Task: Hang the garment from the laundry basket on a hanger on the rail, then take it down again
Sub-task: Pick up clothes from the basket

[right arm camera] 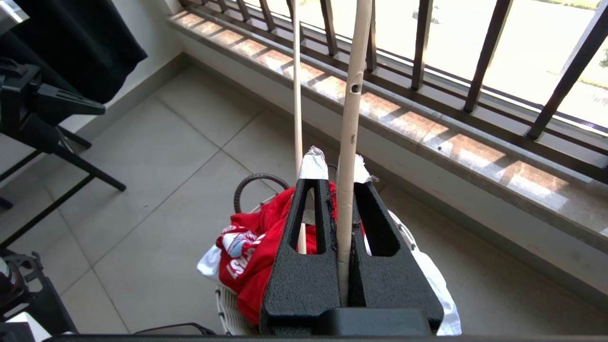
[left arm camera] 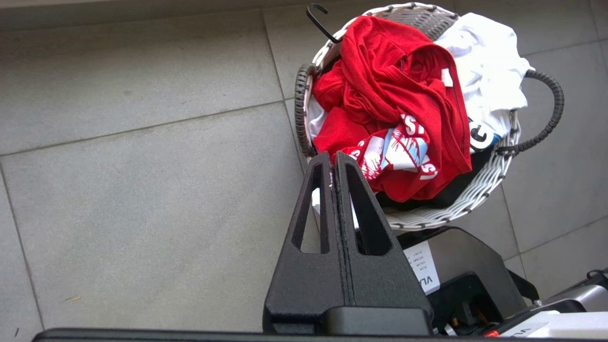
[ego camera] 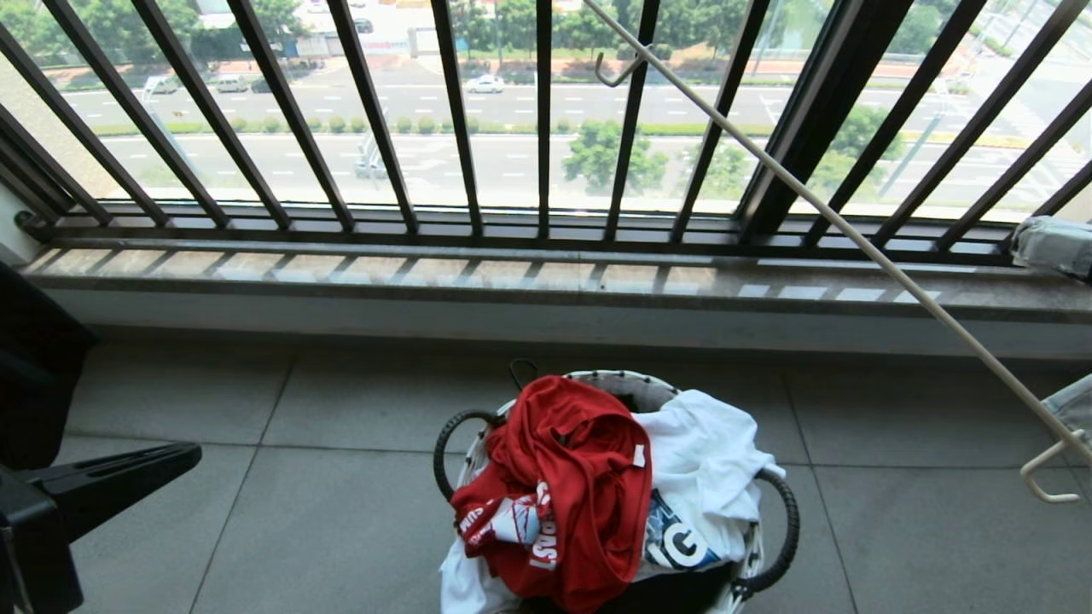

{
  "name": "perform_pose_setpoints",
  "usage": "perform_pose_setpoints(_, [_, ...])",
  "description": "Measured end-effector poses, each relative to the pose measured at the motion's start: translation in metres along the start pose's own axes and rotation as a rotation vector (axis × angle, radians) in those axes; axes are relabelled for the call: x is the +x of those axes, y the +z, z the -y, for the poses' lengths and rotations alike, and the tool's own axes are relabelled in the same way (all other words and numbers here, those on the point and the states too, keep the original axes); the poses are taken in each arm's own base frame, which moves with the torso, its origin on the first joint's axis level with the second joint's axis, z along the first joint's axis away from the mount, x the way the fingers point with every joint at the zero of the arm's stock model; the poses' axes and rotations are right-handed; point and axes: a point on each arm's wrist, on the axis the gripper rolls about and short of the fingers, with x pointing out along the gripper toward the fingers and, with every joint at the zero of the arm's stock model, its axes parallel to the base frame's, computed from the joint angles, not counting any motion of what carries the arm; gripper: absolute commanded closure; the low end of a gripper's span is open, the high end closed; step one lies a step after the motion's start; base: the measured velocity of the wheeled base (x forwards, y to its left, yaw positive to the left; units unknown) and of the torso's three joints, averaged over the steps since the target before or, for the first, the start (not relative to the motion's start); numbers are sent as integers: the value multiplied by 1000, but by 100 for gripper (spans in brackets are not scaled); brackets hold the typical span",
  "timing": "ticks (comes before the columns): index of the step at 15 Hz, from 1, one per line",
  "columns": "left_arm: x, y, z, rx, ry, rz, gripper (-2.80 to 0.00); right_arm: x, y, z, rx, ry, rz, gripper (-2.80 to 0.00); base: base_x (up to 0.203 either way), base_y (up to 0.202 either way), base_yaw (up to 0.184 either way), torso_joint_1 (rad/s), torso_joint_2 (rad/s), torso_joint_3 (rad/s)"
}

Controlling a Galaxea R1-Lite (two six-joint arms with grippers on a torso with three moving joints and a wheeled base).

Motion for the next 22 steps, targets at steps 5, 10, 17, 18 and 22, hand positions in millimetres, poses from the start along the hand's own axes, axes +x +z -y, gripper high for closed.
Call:
perform_pose_setpoints(5, [137, 14, 31, 55, -199, -357, 0, 9, -6, 6, 5, -35, -37, 0, 0, 0, 0, 0, 0, 0])
perform_pose_setpoints(10, [226, -6, 79, 101, -283, -531, -280, 16, -10, 10, 10, -55, -63, 0, 0, 0, 0, 0, 0, 0])
perform_pose_setpoints(17, [253, -22, 100, 84, -263, -585, -280, 23, -14, 17, 15, -87, -91, 0, 0, 0, 0, 0, 0, 0])
perform_pose_setpoints(18, [254, -24, 102, 85, -264, -588, -280, 24, -14, 17, 15, -87, -91, 0, 0, 0, 0, 0, 0, 0])
perform_pose_setpoints(22, [265, -28, 118, 31, -264, -484, -280, 23, -10, 17, 2, -90, -51, 0, 0, 0, 0, 0, 0, 0])
